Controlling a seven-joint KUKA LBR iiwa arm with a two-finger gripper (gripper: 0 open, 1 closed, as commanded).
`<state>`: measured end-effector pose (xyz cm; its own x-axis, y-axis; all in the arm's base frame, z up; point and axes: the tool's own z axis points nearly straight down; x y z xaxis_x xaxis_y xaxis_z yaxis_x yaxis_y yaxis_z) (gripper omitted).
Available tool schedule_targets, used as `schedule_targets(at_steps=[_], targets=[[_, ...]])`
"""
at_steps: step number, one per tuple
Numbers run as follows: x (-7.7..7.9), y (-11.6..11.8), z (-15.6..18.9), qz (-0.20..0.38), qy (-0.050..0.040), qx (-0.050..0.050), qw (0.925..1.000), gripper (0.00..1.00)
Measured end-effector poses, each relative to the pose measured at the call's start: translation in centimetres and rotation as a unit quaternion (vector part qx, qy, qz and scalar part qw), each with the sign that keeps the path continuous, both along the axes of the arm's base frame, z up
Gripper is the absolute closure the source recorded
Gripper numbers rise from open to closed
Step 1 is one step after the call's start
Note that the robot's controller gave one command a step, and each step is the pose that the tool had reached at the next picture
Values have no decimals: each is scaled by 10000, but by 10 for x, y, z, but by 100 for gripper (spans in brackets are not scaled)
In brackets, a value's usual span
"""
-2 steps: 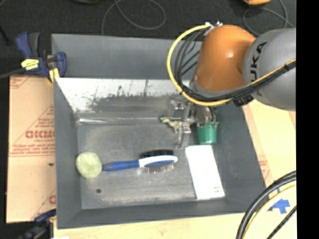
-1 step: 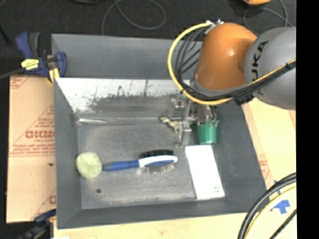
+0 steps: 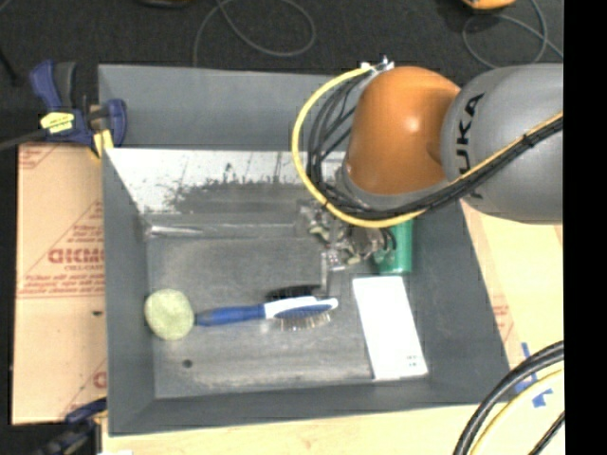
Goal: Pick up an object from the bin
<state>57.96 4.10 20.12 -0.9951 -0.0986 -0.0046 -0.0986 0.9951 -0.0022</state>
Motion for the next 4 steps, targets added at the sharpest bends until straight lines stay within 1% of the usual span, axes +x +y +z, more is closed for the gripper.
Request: schedule_targets(at_steps=[1,2,3,4], targets=[[-1,20,-6,-210,3,20,9998,0],[-15,21,-3,-1526,12,15,9883,0],[-21,32,-3,-1421,15,7,9898,0],[-34,67,-38,-1603,-1,18,9871,0]])
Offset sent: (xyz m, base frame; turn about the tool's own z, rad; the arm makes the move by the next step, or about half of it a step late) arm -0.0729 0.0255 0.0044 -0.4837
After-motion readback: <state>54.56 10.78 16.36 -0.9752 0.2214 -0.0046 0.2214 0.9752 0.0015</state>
